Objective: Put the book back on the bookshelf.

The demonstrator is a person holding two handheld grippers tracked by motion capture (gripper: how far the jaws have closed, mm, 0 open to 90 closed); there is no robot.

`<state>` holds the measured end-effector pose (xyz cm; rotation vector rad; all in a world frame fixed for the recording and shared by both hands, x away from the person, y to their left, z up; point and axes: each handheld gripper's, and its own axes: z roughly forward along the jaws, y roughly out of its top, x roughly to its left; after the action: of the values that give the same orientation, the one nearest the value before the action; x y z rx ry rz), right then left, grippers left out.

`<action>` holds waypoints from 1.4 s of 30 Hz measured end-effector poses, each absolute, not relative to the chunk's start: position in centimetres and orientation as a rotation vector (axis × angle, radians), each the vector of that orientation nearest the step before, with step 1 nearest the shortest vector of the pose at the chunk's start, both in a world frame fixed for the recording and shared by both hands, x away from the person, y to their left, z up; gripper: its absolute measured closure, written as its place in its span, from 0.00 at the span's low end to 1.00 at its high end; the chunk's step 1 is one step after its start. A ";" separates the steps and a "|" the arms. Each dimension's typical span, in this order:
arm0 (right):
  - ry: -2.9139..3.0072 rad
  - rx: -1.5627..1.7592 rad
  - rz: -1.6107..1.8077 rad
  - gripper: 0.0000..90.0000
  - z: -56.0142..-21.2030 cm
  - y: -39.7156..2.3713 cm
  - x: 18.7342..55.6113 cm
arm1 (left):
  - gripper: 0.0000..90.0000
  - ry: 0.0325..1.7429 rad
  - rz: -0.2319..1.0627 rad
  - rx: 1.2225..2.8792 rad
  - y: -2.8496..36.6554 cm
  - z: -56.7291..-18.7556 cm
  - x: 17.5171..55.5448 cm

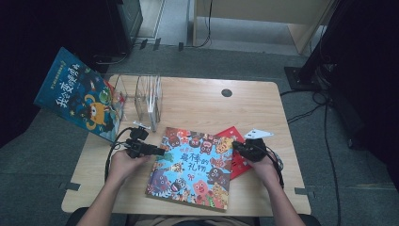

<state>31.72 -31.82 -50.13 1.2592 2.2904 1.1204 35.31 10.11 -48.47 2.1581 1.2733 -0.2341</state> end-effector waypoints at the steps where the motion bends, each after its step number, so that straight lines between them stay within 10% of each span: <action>1: 2.289 1.258 1.121 0.95 -50.1 -31.7 31.8 | 0.55 1.273 -0.235 2.153 10.1 -48.4 35.2; 42: 2.301 1.217 1.130 0.93 -49.8 -28.8 29.1 | 0.65 1.284 -0.239 2.157 11.5 -48.0 32.9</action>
<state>29.12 -28.77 -49.85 1.2171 2.3007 1.1298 32.94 11.47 -48.05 2.1570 1.2836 -0.2390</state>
